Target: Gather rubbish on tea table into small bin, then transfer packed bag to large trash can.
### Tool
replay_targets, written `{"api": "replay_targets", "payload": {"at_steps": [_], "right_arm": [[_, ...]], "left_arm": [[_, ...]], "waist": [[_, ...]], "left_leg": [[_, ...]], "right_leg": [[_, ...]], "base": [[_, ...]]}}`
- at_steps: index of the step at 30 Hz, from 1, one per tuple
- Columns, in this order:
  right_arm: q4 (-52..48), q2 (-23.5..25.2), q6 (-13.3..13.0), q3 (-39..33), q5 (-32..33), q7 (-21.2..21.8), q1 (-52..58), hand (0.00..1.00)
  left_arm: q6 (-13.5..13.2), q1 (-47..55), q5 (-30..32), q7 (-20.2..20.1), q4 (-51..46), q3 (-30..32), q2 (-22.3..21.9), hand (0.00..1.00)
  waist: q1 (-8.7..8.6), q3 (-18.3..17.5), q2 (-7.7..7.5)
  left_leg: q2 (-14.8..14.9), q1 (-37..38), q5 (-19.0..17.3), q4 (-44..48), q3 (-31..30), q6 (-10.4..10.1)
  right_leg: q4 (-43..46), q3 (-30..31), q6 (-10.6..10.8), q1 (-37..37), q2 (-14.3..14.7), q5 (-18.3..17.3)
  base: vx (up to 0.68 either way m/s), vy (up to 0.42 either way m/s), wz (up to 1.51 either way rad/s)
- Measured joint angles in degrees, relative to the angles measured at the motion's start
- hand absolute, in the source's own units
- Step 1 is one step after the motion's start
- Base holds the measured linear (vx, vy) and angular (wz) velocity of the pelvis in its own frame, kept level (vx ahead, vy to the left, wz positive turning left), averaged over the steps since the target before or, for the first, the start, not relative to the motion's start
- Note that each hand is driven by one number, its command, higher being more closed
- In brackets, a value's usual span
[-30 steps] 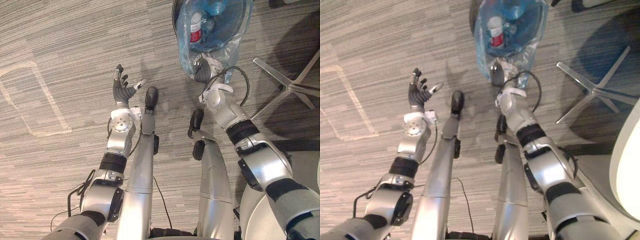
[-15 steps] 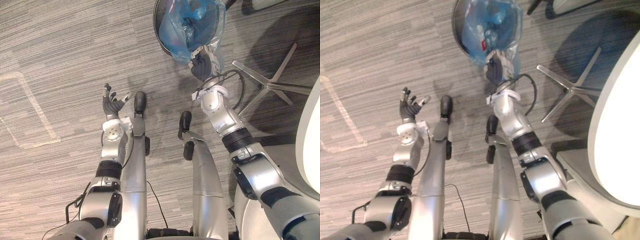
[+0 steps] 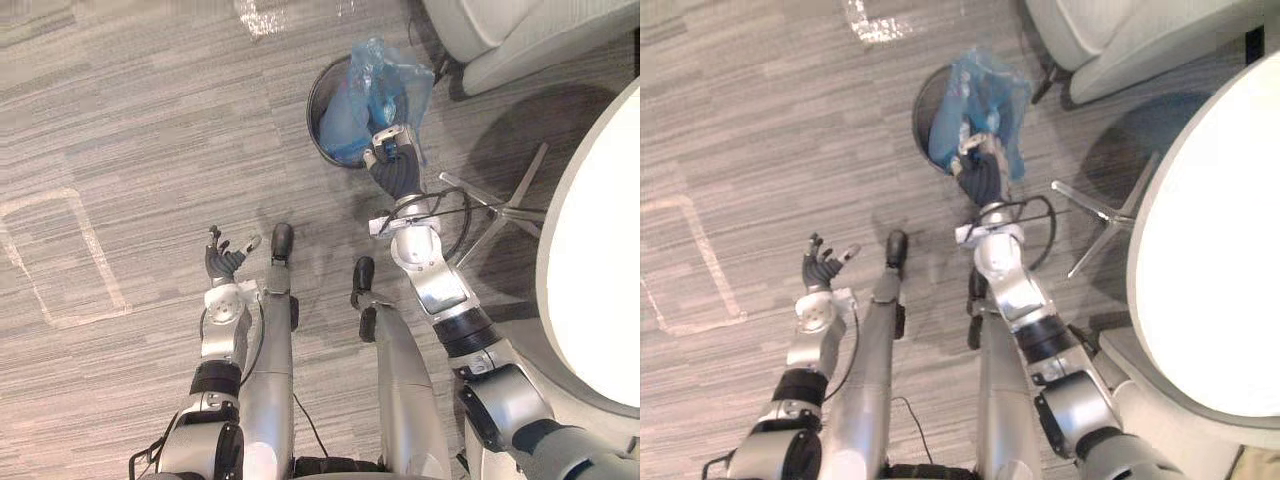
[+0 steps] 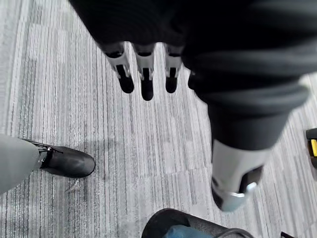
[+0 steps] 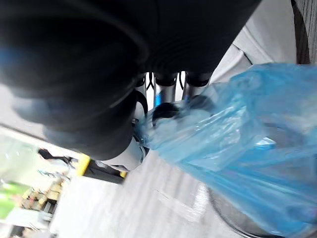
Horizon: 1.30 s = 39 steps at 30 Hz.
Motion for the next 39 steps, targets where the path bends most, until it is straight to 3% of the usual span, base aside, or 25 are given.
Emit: {"api": "replay_targets", "payload": {"at_steps": [10, 14, 22, 30, 39], "right_arm": [[-5.35, 0.03, -1.15, 0.08, 3.87, 1.74, 9.75, 1.0], [-6.61, 0.03, -2.21, 0.2, 4.48, 3.76, 15.81, 1.0], [-7.46, 0.21, -4.43, -0.25, 6.2, 9.03, 23.01, 1.0], [-7.57, -0.08, -5.43, -0.97, 9.12, 12.48, 25.27, 1.0], [-13.34, -3.46, -6.93, -2.18, 20.35, 16.63, 25.75, 1.0]], "left_arm": [[0.22, 8.17, 1.08, -2.3, 0.2, -6.14, -0.95, 0.0], [0.25, 14.36, 1.19, -3.69, 3.28, -8.9, -0.79, 0.0], [0.23, 24.15, 3.33, -6.29, 3.21, -12.61, 1.49, 0.0], [0.25, 28.98, 3.39, -8.45, -6.09, -16.86, 3.51, 0.0], [-1.46, 27.09, 4.52, -9.69, -18.96, -22.31, 5.97, 0.0]], "waist": [[0.55, -0.95, -0.41], [0.26, -7.28, -0.49], [-0.74, -15.93, -2.11], [-2.03, -20.03, -2.1], [-2.71, -22.31, -1.25]], "left_leg": [[0.01, 15.51, 0.98, -8.08, -0.11, 0.28], [0.2, 20.78, 1.77, -13.45, -0.18, 0.39], [0.21, 32.18, 2.16, -20.81, 0.08, 0.52], [0.23, 37.3, 2.62, -24.4, 0.08, 0.72], [0.2, 38.68, 2.57, -24.41, 0.4, 0.74]], "right_leg": [[-7.26, -0.21, -0.1, 15.02, 0.11, 0.08], [-13.38, 0.11, -0.08, 20.55, 0.76, 1.47], [-23.6, 0.73, 0.14, 32.97, 0.82, 3.62], [-26.26, 1.02, 0.23, 37.48, 0.76, 3.78], [-27.05, 2.29, 0.26, 38.66, 0.73, 4.16]], "base": [[0.08, -0.028, 0.01], [0.1, 0.0, -0.04], [0.11, 0.007, -0.03], [0.04, -0.004, -0.01], [0.01, -0.005, -0.06]]}}
